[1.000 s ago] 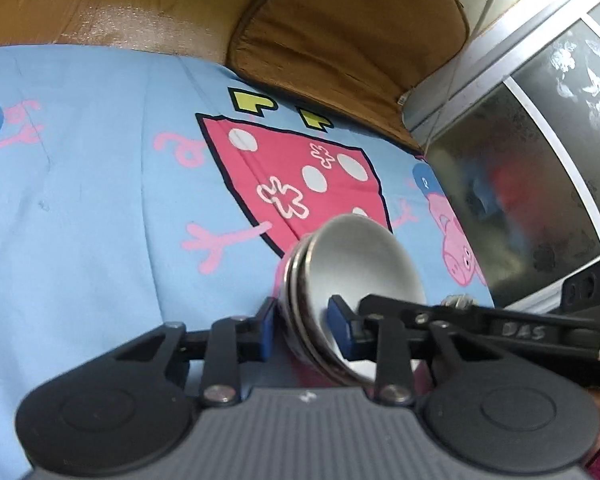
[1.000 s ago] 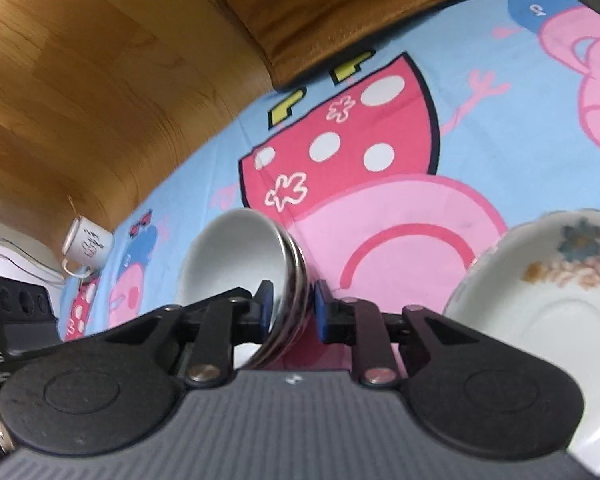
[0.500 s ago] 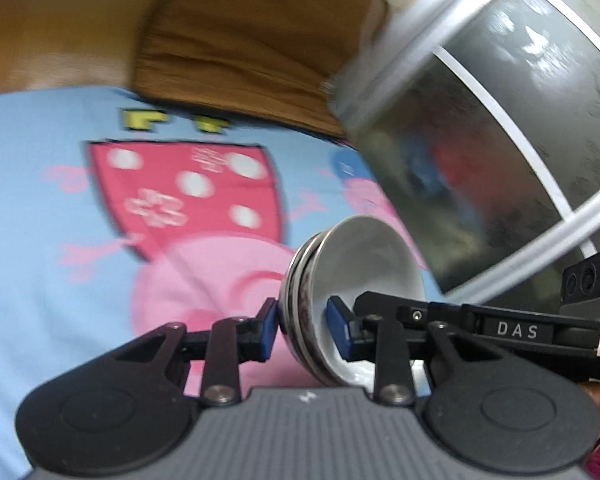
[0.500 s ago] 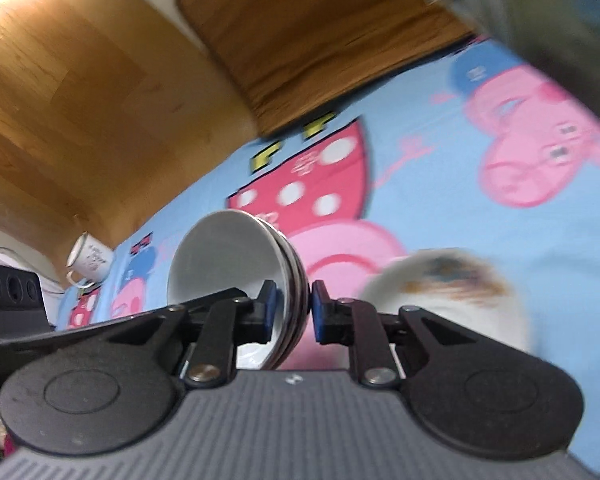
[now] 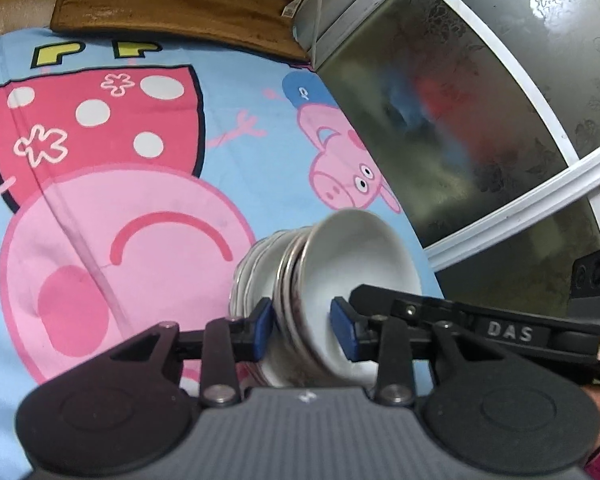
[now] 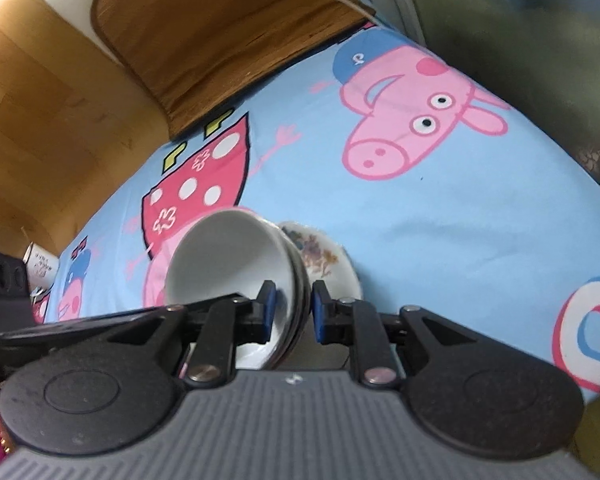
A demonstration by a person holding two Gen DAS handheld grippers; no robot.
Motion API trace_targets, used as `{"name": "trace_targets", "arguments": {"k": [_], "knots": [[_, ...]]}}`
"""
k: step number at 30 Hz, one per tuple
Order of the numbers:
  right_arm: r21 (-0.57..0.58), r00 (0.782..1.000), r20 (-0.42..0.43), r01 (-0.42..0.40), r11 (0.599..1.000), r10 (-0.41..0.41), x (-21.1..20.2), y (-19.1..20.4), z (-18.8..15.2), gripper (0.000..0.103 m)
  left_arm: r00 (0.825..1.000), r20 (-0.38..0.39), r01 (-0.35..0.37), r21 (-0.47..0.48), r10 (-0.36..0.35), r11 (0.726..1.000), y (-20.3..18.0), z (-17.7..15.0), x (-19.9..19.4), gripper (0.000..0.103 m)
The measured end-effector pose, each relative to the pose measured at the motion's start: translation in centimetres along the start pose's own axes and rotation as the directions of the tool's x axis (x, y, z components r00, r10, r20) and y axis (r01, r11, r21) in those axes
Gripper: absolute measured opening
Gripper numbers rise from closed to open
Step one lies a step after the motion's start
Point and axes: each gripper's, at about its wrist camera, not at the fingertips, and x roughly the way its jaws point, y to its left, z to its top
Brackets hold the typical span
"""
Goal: Organize plates and bowls
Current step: 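Lift the bowl stack with both tools and lower it onto the plate stack, then open both tools and withdraw them from the stacked dishes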
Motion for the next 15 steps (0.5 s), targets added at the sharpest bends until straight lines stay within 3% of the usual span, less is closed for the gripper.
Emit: {"name": "trace_targets", "arguments": {"k": [5,10,15], "knots": [[-0.031,0.998,0.056,0.003,1.0,-0.001,-0.2,0.1,0.0,0.025,0.998,0.062,-0.022,0.047,0.019,0.999,-0.9,0.3,-1.5,0.045],[-0.036,0.994,0.108,0.006,0.999,-0.002,-1.3,0.0,-0.5,0.035,0.995,0.096,-0.018,0.049,0.013,0.999,-0.6,0.2,-3.1,0.046],[-0.013,0.98,0.2,0.002,1.0,0.0,-3.6,-0.3,-1.4,0.035,0.987,0.161,-0.039,0.066,0.028,0.997,0.1,-0.7,-5.3,0.046]]}}
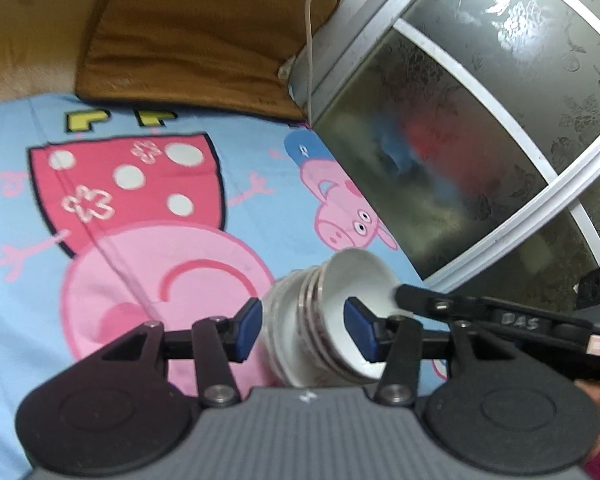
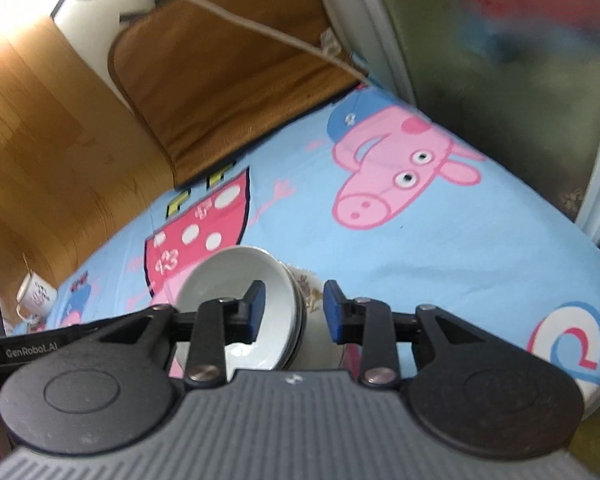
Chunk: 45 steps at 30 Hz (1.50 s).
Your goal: Organize plates and bowls
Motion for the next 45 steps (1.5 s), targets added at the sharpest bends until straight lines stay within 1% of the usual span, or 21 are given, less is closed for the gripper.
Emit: {"name": "trace_targets", "arguments": {"k": [3,5,7,8,10,12,14,15,17,19,21,23,25,27,28,32,34,38,45], "knots": [[-0.001,0.997,0.082,-0.008,1.0,0.008,-2.1,0.2,-1.4,0.035,0.998,0.048,-0.03,0.035,0.028,0.999,0.5,-0.9,-1.6,0.048],[-0.02,0.99,0.144,0.0,1.0,0.003,-3.5,0.7,-3.2,0.038,0.995,0.076,-0.064,0.075,0.058,0.995,0.6,-1.8,-2.5,0.048],[-0.04,0.982,0.188,0.008,0.999,-0.001,-4.7,1.4,-5.5,0.041,0.991,0.097,-0.104,0.127,0.092,0.986,0.5,-3.0,-3.1,0.048],[-0.053,0.979,0.204,0.02,0.998,-0.009,-5.1,1.8,-6.8,0.041,0.989,0.103,-0.121,0.151,0.106,0.981,0.4,-3.4,-3.3,0.048],[-0.078,0.974,0.223,0.05,0.996,-0.031,-5.3,2.6,-9.1,0.042,0.984,0.118,-0.158,0.196,0.137,0.968,0.3,-4.4,-3.6,0.049],[-0.089,0.97,0.236,0.079,0.993,-0.056,-5.2,3.5,-11.2,0.042,0.978,0.137,-0.188,0.228,0.16,0.955,0.4,-5.4,-4.0,0.052],[-0.098,0.968,0.238,0.1,0.99,-0.074,-4.7,4.5,-12.9,0.043,0.972,0.159,-0.209,0.243,0.174,0.947,0.7,-6.0,-4.4,0.057],[-0.09,0.969,0.234,0.106,0.99,-0.082,-4.4,4.9,-13.5,0.043,0.968,0.168,-0.223,0.251,0.184,0.942,1.0,-6.4,-4.5,0.058],[-0.05,0.974,0.213,0.086,0.995,-0.074,-4.0,5.4,-14.5,0.043,0.962,0.181,-0.248,0.269,0.204,0.931,1.4,-7.0,-4.9,0.06],[-0.021,0.976,0.207,0.079,0.997,-0.073,-3.7,6.0,-15.3,0.044,0.953,0.2,-0.278,0.289,0.227,0.916,1.8,-7.9,-5.4,0.061],[-0.007,0.974,0.212,0.082,0.997,-0.078,-3.4,6.9,-16.0,0.05,0.945,0.219,-0.303,0.294,0.244,0.907,2.4,-8.6,-6.0,0.067],[-0.007,0.973,0.214,0.085,0.996,-0.082,-3.3,7.8,-16.8,0.054,0.937,0.245,-0.315,0.286,0.249,0.905,3.0,-9.2,-6.8,0.089],[-0.025,0.974,0.211,0.087,0.996,-0.08,-3.1,8.9,-17.3,0.055,0.929,0.271,-0.326,0.285,0.251,0.901,3.3,-9.6,-7.6,0.094],[-0.045,0.973,0.218,0.091,0.995,-0.079,-3.1,9.8,-17.8,0.058,0.921,0.293,-0.342,0.291,0.257,0.894,3.4,-10.0,-8.3,0.099],[-0.051,0.971,0.226,0.095,0.994,-0.081,-3.1,10.2,-18.0,0.063,0.918,0.3,-0.347,0.291,0.259,0.892,3.5,-10.1,-8.6,0.102],[-0.041,0.962,0.259,0.103,0.994,-0.089,-3.2,10.7,-18.4,0.073,0.918,0.298,-0.348,0.284,0.263,0.893,3.9,-10.4,-9.2,0.103],[-0.025,0.959,0.266,0.105,0.994,-0.095,-3.1,10.8,-18.6,0.075,0.917,0.294,-0.354,0.291,0.269,0.889,3.9,-10.5,-9.2,0.103],[0.004,0.956,0.273,0.107,0.994,-0.104,-3.2,10.7,-19.0,0.077,0.917,0.284,-0.364,0.3,0.281,0.882,4.0,-10.6,-9.0,0.103],[0.034,0.958,0.268,0.098,0.995,-0.104,-2.9,10.3,-19.2,0.079,0.919,0.27,-0.361,0.28,0.287,0.89,4.4,-11.1,-8.6,0.103]]}}
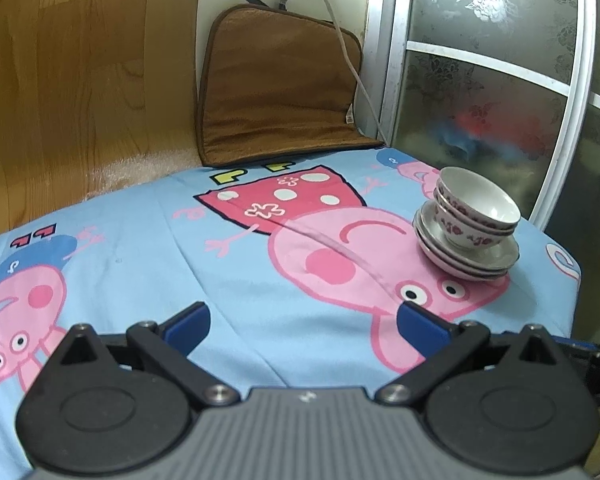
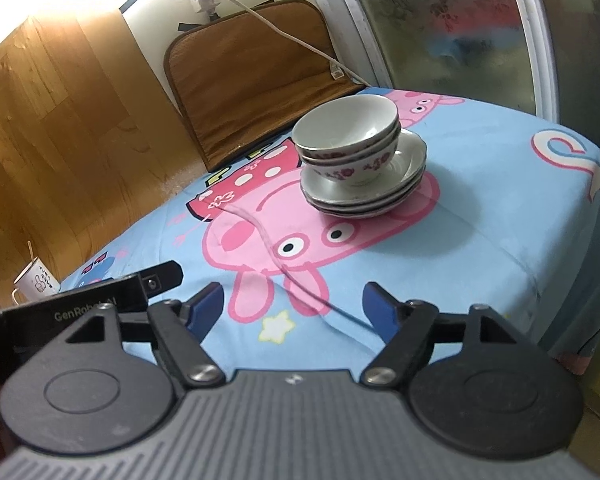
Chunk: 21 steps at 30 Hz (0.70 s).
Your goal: Organize plates and bowls
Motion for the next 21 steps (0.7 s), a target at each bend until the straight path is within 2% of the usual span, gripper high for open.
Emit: {"name": "trace_targets", "arguments": {"k": [14,17,21], "knots": [[0.022,1.0,0.014,0.003,1.0,-0.003,0.1,-0.3,-0.3,0.08,0.999,-0.02,-0.026,-0.015,0.026,1.0,-0.4,-0.9,1.1,0.103],[0.023,1.0,0.009,0.001,1.0,-0.001,0.2,-0.4,-0.3,0.08,1.0,-0.026,-0.015,-0.059,0.013,0.998,-0.3,-1.3,0.8,0.103],[0.033,1.0,0.004,-0.002,0.999,0.002,0.5,-0.7,-0.3,0.08,0.998,-0.062,-0.039,-0.127,0.031,0.991,0.0,-1.9,0.8,0.103]]}}
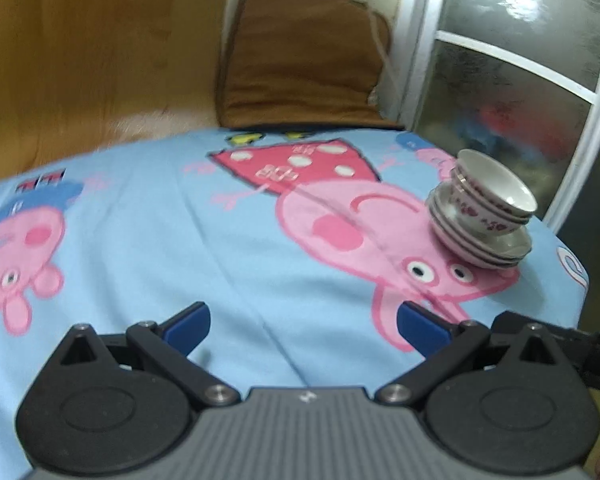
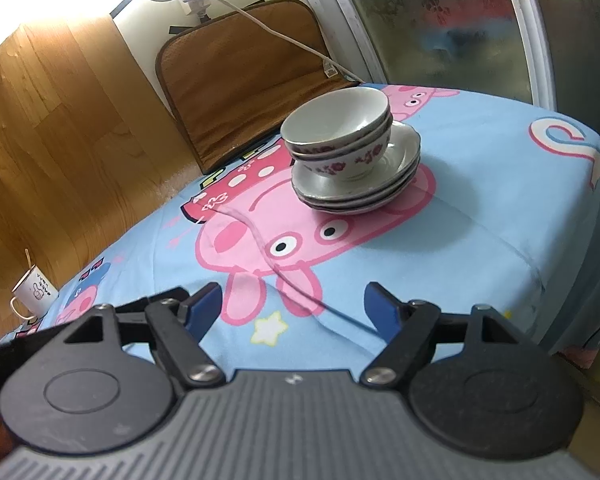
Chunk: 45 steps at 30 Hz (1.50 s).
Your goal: Organize plates and bowls
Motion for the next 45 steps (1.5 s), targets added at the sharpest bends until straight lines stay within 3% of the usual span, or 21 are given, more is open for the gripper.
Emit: {"name": "trace_targets", "arguments": {"k": [8,15,33,45], "knots": [[0.002,1.0,0.003,-0.023,1.0,0.023,0.3,-0.2,0.0,0.08,0.998,-0.013,-0.064,-0.022,0.064,0.998,0.3,-1.2,-0.2,0.103],[-0.021,0.998,0.03,-0.048,0.999,0.049,0.1,0.0,0.3,0.08,0.994,0.008,-0.107,0.012,0.107,0.994,-0.4,-1.2,-0.7,0.103],[0.019,0.998,0.025,-0.058,0.998,0.058,0.4,-1.0,0.5,0.08,0.991,0.054,-0.129,0.055,0.126,0.99,-0.8,-0.5,-1.6,0.103],[0.031,0.998,0.021,-0.063,0.998,0.062,0.6,-1.4,0.4,0.08,0.979,0.034,-0.205,0.085,0.203,0.975,-1.2,-0.4,-1.6,0.103]]}}
